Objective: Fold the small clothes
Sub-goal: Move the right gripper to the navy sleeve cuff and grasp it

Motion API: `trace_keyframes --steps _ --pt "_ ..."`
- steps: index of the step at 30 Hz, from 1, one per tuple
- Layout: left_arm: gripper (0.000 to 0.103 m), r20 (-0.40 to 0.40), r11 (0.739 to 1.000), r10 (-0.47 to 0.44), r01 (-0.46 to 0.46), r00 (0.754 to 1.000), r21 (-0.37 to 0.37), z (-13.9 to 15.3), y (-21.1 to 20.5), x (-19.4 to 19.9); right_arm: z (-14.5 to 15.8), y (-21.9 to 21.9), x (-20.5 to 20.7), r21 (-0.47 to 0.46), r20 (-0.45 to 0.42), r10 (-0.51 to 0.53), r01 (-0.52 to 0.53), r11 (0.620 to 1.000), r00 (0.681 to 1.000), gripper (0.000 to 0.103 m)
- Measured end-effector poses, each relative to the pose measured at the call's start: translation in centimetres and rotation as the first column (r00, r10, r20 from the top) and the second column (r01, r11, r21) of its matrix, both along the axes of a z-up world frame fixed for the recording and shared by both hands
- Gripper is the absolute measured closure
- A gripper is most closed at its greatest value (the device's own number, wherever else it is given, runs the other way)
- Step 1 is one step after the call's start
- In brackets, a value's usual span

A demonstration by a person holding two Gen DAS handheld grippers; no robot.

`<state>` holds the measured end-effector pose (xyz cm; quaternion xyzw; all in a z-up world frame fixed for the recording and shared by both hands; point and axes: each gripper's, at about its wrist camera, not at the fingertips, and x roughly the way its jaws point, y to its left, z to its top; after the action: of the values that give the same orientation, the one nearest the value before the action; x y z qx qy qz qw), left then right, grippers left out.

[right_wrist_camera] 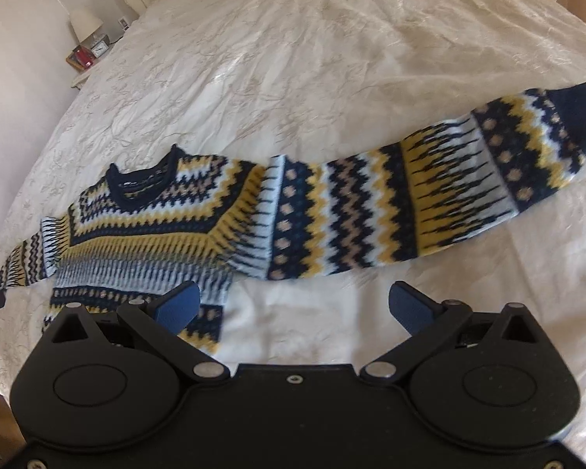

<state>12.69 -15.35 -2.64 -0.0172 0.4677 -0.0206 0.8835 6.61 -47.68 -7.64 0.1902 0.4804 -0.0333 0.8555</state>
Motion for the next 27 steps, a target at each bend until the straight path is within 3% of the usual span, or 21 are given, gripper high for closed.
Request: trace_keyframes --steps 6,9,14,24,27 --pt "0.014 -0.047 1.0 0.019 -0.019 0.999 -0.006 -0.4 -1.4 -0.8 0.3 -7.0 -0.3 -0.021 0.028 -0.13 0.13 0.991 0.991 0.001" --pt "0.014 -0.074 1.0 0.028 -0.028 0.997 0.001 -0.7 -1.7 -0.9 0.5 -9.9 -0.3 -0.042 0.046 -0.18 0.182 0.982 0.983 0.01" --pt "0.014 -0.104 0.999 0.032 -0.032 0.994 0.004 -1.2 -2.2 -1.4 -0.4 -15.2 -0.3 -0.015 0.049 -0.288 0.289 0.957 0.956 0.01" --pt "0.014 -0.13 0.998 0.053 -0.05 0.99 0.024 -1.6 -1.9 -1.8 -3.3 -19.9 0.8 0.095 0.062 -0.421 0.414 0.905 0.905 0.012" --pt "0.014 -0.133 0.998 0.051 -0.048 0.99 0.028 -1.7 -1.7 -1.7 -3.6 -20.5 1.4 0.095 0.069 -0.442 0.435 0.895 0.894 0.021"
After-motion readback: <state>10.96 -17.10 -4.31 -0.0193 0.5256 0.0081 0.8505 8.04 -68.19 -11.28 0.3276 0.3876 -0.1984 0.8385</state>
